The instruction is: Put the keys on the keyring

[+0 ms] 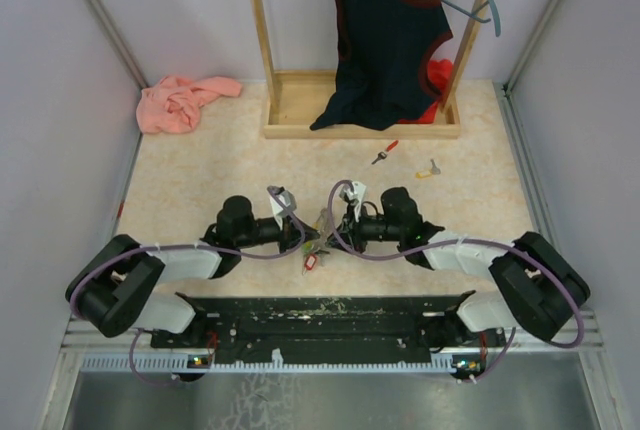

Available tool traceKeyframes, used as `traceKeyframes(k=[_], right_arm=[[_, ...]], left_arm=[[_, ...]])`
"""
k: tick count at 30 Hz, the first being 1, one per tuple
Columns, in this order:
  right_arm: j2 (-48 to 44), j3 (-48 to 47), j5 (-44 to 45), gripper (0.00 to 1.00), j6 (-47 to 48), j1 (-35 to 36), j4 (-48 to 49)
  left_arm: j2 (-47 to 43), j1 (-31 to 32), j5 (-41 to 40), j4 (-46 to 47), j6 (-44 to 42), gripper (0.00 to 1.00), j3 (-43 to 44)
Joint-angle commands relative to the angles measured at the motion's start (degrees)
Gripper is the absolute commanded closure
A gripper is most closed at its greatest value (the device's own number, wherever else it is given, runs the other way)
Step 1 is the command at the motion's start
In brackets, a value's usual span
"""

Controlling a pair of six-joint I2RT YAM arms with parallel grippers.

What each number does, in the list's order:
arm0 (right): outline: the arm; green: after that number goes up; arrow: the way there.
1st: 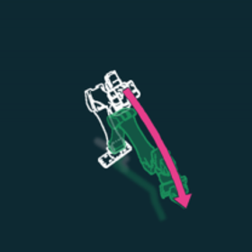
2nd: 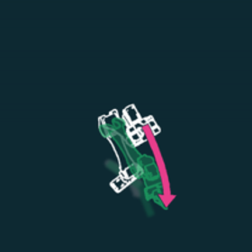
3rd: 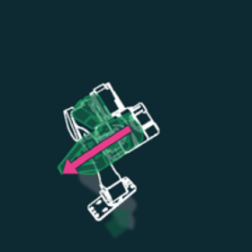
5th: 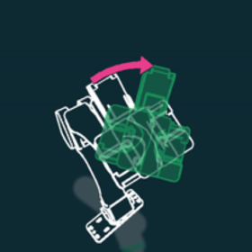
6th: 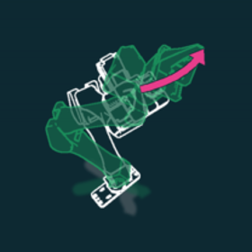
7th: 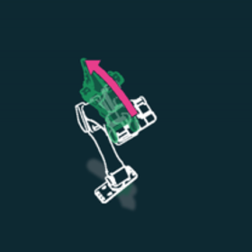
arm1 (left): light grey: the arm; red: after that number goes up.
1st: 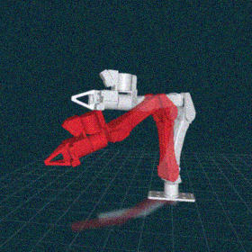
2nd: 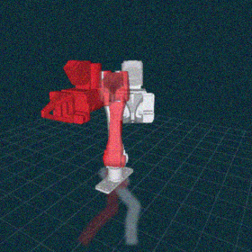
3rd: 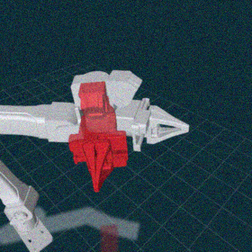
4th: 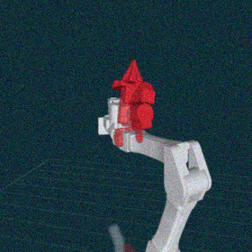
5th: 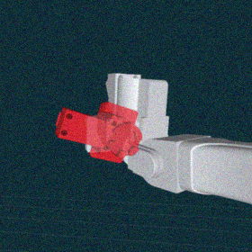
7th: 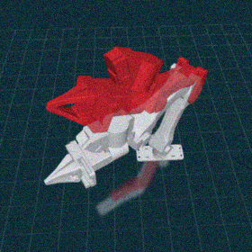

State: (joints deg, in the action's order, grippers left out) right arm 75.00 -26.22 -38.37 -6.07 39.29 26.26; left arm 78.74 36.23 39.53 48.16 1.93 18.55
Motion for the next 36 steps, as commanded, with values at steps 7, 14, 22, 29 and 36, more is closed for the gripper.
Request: traceKeyframes(k=[7, 14, 22, 29, 36], right_arm=[[3.75, 1.43, 2.35, 0.79, -7.37, 1.05, 14.93], [5.18, 1.26, 2.43, 0.79, -8.33, 1.82, 17.18], [6.42, 1.84, 5.1, 0.8, -9.92, 1.93, 22.85], [6.67, 0.98, 4.59, 1.0, -9.24, 1.93, 24.94], [5.19, 0.7, 4.31, 1.0, -6.02, 1.93, 22.36]], left_arm=[[1.18, -0.1, -0.49, 8.54, 6.66, 0.99, -1.32], [1.85, -0.1, -1.74, 9.77, 8.69, 0.99, -1.18], [2.35, -0.02, -1.4, 12.27, 12.0, 0.99, -1.53], [2.5, 0.01, -2.36, 13.25, 13.73, 0.93, -2.62], [1.11, -0.08, -7.11, 10.68, 14.65, 0.74, -2.99]])
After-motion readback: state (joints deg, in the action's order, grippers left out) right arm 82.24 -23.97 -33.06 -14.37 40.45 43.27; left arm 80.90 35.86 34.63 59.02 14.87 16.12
